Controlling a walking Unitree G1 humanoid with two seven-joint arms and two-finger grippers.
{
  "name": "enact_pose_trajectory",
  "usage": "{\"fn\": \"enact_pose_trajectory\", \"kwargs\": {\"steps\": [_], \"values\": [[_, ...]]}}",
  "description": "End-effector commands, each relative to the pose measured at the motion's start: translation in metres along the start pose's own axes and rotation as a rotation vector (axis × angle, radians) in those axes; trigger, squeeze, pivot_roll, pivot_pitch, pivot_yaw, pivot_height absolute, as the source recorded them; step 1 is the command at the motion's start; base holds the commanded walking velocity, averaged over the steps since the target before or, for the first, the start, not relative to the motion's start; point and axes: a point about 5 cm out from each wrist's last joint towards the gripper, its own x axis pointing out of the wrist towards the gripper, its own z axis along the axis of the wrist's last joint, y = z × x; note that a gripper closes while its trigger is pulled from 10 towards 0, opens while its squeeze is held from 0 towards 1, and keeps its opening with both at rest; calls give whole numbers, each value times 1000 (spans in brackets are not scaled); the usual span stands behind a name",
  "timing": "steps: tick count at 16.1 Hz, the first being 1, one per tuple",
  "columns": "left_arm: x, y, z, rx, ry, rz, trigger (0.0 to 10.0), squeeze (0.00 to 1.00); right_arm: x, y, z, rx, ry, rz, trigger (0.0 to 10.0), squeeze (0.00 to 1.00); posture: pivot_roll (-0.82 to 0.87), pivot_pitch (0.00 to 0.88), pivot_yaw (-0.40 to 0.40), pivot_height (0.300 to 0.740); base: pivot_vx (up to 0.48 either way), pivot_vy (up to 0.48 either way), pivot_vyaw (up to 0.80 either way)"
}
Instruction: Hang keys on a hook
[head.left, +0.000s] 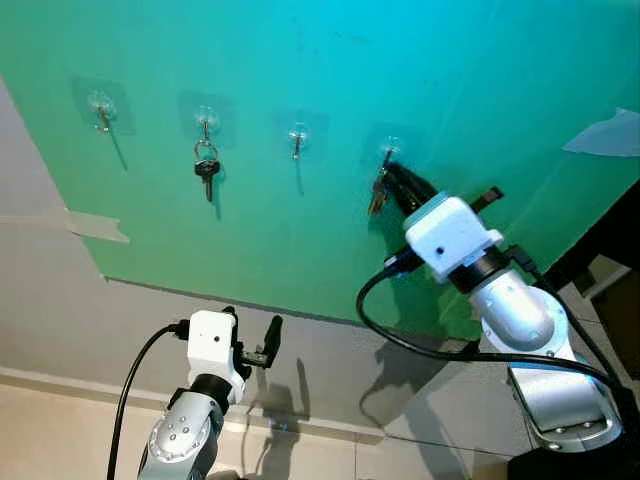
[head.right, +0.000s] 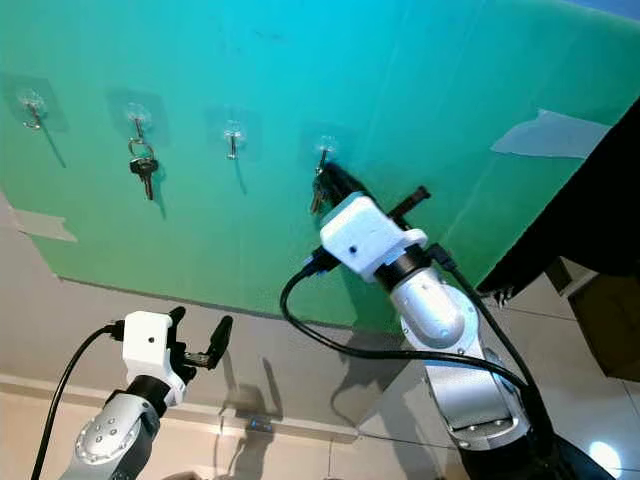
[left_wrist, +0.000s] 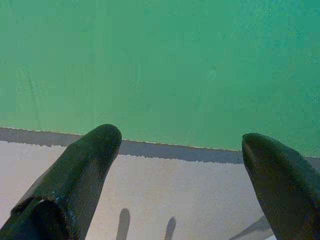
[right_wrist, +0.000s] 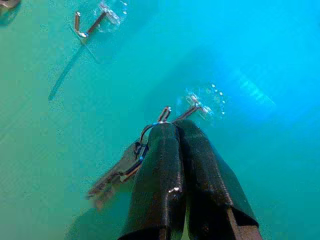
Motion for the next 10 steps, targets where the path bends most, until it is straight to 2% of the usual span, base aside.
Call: {"fn": "enact_pose_trajectory", "kwargs": {"steps": [1, 7, 10], "values": [[0, -4, 0, -15, -3, -13, 10000, 0, 1, -3, 1, -34, -12, 5, 10000, 0, 4, 0, -132, 722, 0, 0, 0], [0, -3, -2, -17, 4, -11, 10000, 0, -1, 0, -3, -20, 5, -2, 10000, 0, 2, 0, -128, 722, 0, 0, 0], [-1, -2, -2, -13, 7, -15, 10000, 0, -1, -8, -14, 184, 113, -114, 10000, 0, 0, 0, -119, 722, 0, 0, 0]]}}
